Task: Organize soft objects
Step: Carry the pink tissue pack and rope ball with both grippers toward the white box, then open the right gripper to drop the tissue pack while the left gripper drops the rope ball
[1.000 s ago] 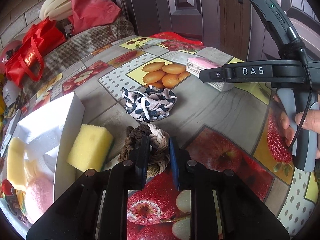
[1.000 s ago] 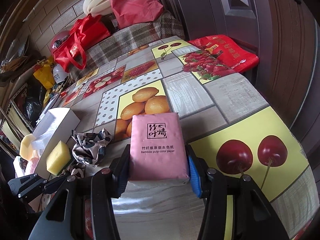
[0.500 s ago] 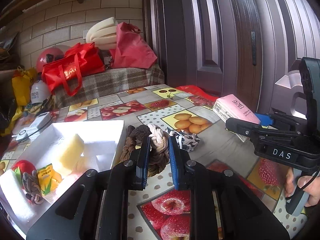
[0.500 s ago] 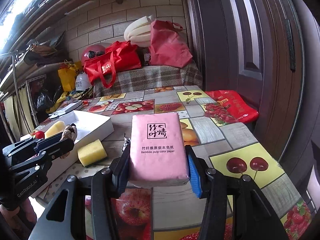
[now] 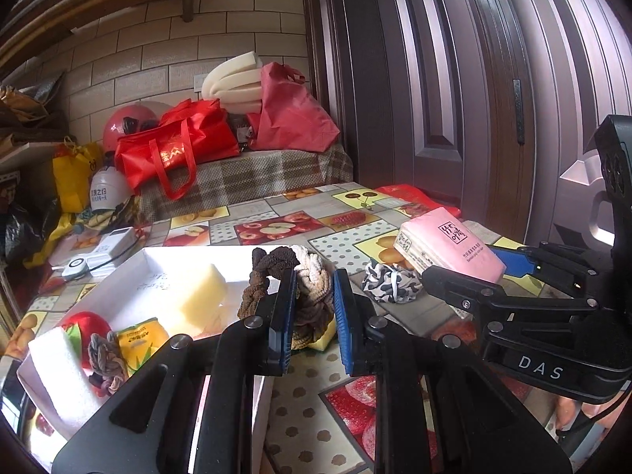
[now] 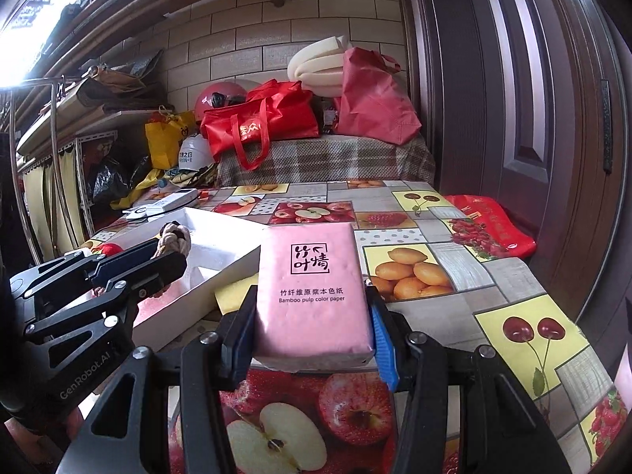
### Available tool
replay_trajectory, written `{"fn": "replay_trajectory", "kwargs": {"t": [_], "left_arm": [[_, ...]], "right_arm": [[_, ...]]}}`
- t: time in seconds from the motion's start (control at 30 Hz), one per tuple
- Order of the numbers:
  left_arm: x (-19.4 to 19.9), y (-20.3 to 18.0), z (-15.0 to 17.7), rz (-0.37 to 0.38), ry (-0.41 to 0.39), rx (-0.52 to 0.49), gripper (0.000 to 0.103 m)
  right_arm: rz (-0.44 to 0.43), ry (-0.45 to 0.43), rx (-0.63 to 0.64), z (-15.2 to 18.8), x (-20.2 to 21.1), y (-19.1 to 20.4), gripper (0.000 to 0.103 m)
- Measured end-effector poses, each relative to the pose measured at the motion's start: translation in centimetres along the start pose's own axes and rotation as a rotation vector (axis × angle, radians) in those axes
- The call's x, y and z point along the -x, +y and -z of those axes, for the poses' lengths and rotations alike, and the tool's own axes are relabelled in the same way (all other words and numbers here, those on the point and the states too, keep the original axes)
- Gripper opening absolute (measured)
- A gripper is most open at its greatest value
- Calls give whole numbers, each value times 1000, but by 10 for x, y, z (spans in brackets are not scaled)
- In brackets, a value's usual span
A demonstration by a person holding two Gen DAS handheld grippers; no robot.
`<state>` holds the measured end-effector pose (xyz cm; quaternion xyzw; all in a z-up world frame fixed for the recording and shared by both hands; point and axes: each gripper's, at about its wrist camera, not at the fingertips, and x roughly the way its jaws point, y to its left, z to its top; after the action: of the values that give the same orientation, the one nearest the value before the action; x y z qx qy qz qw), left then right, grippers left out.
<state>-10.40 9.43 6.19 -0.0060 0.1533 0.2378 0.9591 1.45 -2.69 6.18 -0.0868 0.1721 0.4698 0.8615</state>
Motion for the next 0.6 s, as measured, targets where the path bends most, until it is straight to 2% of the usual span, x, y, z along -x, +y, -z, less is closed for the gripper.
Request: {"fn": "replay_trajectory", "kwargs": {"t": [0.27,0.6], "left_arm": [[16,44,9,-73,-10,31,18],[32,119,23,-192,-5,125,18]], "right_arm": [[-44,11,52,0,-9,34,51],[-119,15,143,0,-18,89,51]]}}
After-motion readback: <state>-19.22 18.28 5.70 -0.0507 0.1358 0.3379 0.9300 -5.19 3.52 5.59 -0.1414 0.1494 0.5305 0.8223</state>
